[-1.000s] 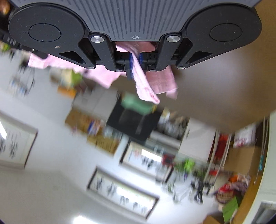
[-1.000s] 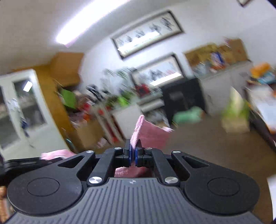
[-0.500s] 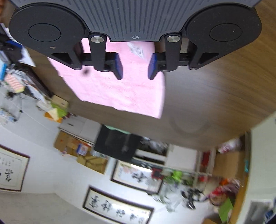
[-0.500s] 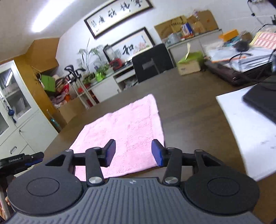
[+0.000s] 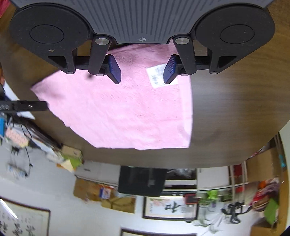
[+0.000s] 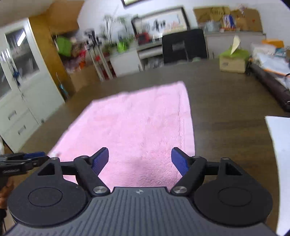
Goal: Fold towel
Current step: 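Release the towel flat on the table and open both tools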
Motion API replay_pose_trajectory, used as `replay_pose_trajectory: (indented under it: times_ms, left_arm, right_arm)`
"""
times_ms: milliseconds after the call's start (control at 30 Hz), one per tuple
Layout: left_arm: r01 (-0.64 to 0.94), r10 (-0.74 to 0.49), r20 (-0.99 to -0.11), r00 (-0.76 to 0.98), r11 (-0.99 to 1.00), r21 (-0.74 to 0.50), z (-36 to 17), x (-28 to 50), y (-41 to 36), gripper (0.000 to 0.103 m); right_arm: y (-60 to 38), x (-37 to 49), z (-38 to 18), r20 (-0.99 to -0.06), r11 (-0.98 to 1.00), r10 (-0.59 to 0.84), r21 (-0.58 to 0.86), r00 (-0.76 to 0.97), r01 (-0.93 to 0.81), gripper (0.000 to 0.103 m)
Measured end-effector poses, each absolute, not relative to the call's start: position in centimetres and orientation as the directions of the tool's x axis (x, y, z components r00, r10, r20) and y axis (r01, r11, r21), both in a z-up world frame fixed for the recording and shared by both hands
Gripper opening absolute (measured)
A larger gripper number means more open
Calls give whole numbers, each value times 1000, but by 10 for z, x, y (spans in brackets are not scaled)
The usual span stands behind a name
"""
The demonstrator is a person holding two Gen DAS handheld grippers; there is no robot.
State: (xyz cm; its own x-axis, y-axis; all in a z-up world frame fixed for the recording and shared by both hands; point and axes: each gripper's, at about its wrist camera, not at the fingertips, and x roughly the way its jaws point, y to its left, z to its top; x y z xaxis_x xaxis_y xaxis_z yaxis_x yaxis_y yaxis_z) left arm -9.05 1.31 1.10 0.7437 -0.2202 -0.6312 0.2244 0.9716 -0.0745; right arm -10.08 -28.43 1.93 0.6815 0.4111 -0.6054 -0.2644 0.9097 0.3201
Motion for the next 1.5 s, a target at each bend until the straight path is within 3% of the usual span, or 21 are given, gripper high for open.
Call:
replay_pose_trajectory:
  times_ms: [133,300,567,800,933,1167,1500]
  left_arm:
    - [244,-216,-653,726,968,-49,4,-89,11,58]
    - [276,-216,-667,713,961,-17,-2,-90,11,61]
    - [300,-208,-677,706,954,20,-2,-102,22,71]
    - [279,-211,-664,717,960,-4,1,-106,28,71]
    - [237,-197,-631,750,971,-22,9,-112,44,72]
    - [210,-194,-607,770,977,-45,8,-124,60,93]
    - [188,-196,-599,777,979,-76,4,-129,70,94]
  right_arm:
    - [-275,-102,14,-637,923,385,261,668,-283,79]
    - [-268,-118,11,-629,917,397,244,668,-315,89]
    - [-274,-139,17,-618,897,441,324,651,-301,91]
    - [-287,-142,20,-568,865,494,400,658,-304,91]
    - [-300,-163,33,-498,884,459,338,736,-322,91]
    - [-313,-179,25,-531,925,379,228,758,-303,91]
    - [-303,-179,12,-573,929,367,190,733,-316,91]
